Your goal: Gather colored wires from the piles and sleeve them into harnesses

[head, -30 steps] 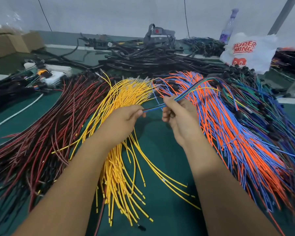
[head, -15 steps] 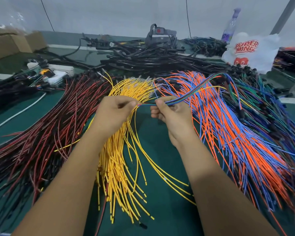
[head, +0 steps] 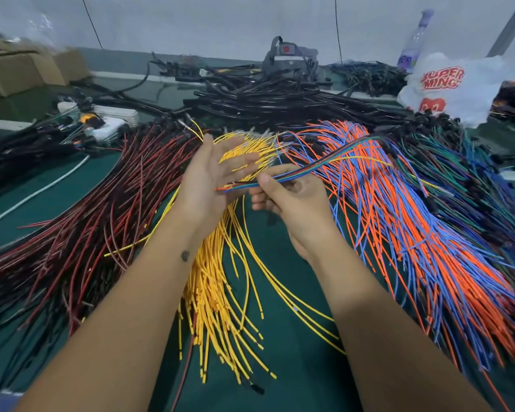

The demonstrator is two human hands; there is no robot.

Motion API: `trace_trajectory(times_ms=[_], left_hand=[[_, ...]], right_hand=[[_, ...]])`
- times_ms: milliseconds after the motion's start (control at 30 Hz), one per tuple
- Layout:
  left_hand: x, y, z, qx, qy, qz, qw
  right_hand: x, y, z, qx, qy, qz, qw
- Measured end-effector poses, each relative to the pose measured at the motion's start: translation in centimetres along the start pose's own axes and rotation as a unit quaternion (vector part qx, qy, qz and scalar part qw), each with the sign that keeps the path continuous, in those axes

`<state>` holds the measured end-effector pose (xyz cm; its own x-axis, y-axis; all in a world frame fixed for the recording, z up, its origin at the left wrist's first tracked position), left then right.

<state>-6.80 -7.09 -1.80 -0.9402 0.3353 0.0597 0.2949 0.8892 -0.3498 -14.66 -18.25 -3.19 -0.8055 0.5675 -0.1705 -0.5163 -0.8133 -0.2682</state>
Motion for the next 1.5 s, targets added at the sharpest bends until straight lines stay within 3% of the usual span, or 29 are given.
trace_trajectory(times_ms=[467,667,800,1033,1133,1233,1367,1500], left_hand=[[0.3,-0.2,0.9,-0.002,0.004,0.083,0.997],[0.7,-0.8,1.7,-0.177,-0.085,0.015,0.980],[0.8,-0.5,1.6,-0.187,-0.127,-0.019,0.974],[0.3,-0.3,1.9,-0.232,-0.121,-0.055,0.964],[-0.8,-0.7,1.4,-0.251,-0.099,-0.050,0.962],[-3.9,-1.0,-0.3,-0.343,-0.111,-0.025,0.932],[-9.5,-1.2,-2.6,-0.415,-0.187,-0.063,0.888],[-14.7,-2.4,-2.1,-0.412,-0.173,-0.097,0.889]], right_hand=[[0.2,-0.5,-0.6,0.051,-0.019,0.033,0.998],[-0.6,0.1,-0.8,0.052,0.008,-0.063,0.997],[-1.2,1.0,-0.8,0.050,0.019,-0.126,0.991],[-2.9,0.9,-1.7,0.088,-0.054,-0.087,0.991],[-4.0,0.7,-1.6,0.115,-0.040,-0.097,0.988],[-4.3,0.7,-2.0,0.092,-0.022,-0.134,0.986],[-3.9,0.6,-2.5,0.095,-0.033,-0.136,0.986],[-3.7,0.3,-2.7,0.115,-0.042,-0.126,0.984]])
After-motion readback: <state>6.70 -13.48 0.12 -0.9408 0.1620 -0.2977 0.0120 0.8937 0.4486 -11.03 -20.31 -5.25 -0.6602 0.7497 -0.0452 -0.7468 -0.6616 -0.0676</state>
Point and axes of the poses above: each hand's wrist, its own x-axis away from the middle knuckle, its own y-axis out of the back of the hand, z = x × y, the point moved 2 cm from there along -x, towards the middle knuckle, and after that the axes turned 12 degrees about -z, right-handed, at the moved point
